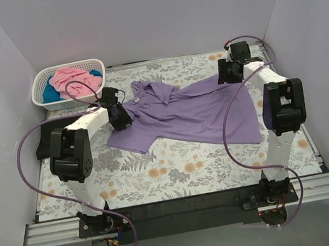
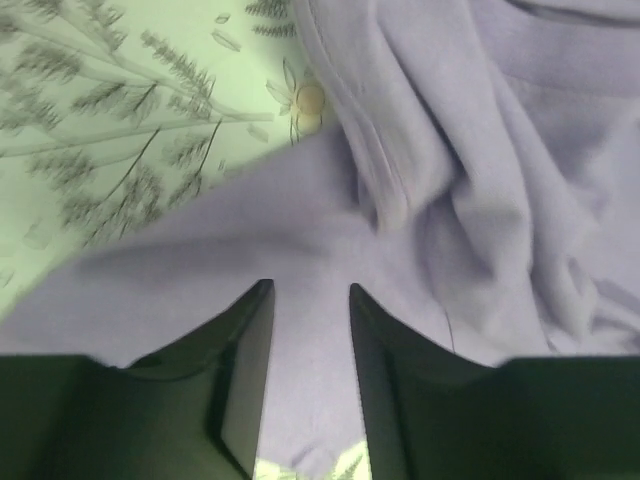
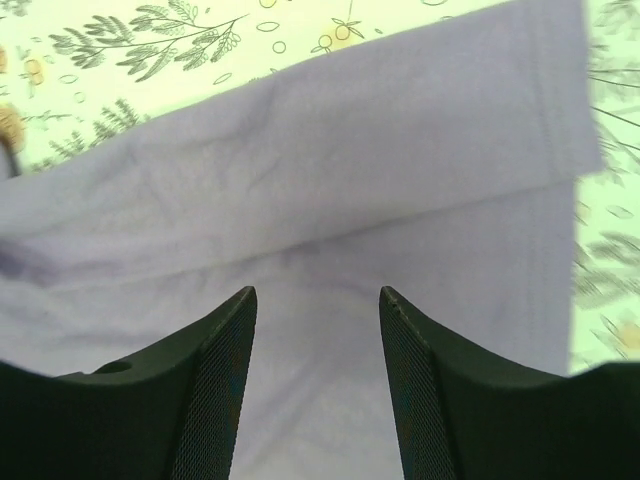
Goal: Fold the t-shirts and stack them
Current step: Flatten the tshirt out
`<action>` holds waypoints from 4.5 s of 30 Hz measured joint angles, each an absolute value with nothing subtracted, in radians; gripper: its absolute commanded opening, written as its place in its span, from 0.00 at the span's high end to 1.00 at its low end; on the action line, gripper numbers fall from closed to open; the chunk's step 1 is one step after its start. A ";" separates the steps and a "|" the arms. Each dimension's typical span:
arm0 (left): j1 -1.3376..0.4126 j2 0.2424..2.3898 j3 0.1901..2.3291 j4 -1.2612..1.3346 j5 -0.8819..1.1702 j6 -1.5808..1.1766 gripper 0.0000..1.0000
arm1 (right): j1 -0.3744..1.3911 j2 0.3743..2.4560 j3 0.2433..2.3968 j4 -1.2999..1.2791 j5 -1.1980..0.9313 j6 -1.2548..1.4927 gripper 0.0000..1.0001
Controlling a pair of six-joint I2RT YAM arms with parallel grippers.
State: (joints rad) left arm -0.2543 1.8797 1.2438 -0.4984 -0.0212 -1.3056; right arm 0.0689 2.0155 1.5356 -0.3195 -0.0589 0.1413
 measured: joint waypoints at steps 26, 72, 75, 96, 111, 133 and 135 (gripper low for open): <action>-0.257 1.131 0.690 -0.411 -0.160 -1.227 0.28 | 0.079 1.379 0.858 -0.468 0.046 0.258 0.18; -0.266 1.481 0.825 -0.441 -0.131 -1.185 0.47 | 0.041 1.284 0.963 -0.557 0.123 0.259 0.24; -0.274 1.523 0.856 -0.474 -0.144 -1.186 0.47 | 0.041 1.243 0.937 -0.570 0.108 0.259 0.24; -0.347 1.633 0.923 -0.550 -0.240 -1.214 0.94 | 0.041 1.202 0.901 -0.574 0.146 0.269 0.24; -0.347 1.612 0.897 -0.521 -0.244 -1.216 1.00 | -0.087 1.387 0.880 -0.532 0.277 0.349 0.34; -0.347 1.606 0.891 -0.516 -0.244 -1.216 1.00 | -0.218 1.593 0.881 -0.351 0.170 0.357 0.48; -0.347 1.606 0.891 -0.516 -0.244 -1.216 1.00 | -0.220 1.599 0.881 -0.337 0.170 0.357 0.50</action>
State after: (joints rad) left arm -0.3473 1.6058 0.8909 -0.5156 -0.2440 -1.2160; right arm -0.2199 1.5993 0.8806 -0.3367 0.1699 0.3569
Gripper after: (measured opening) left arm 0.025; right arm 0.519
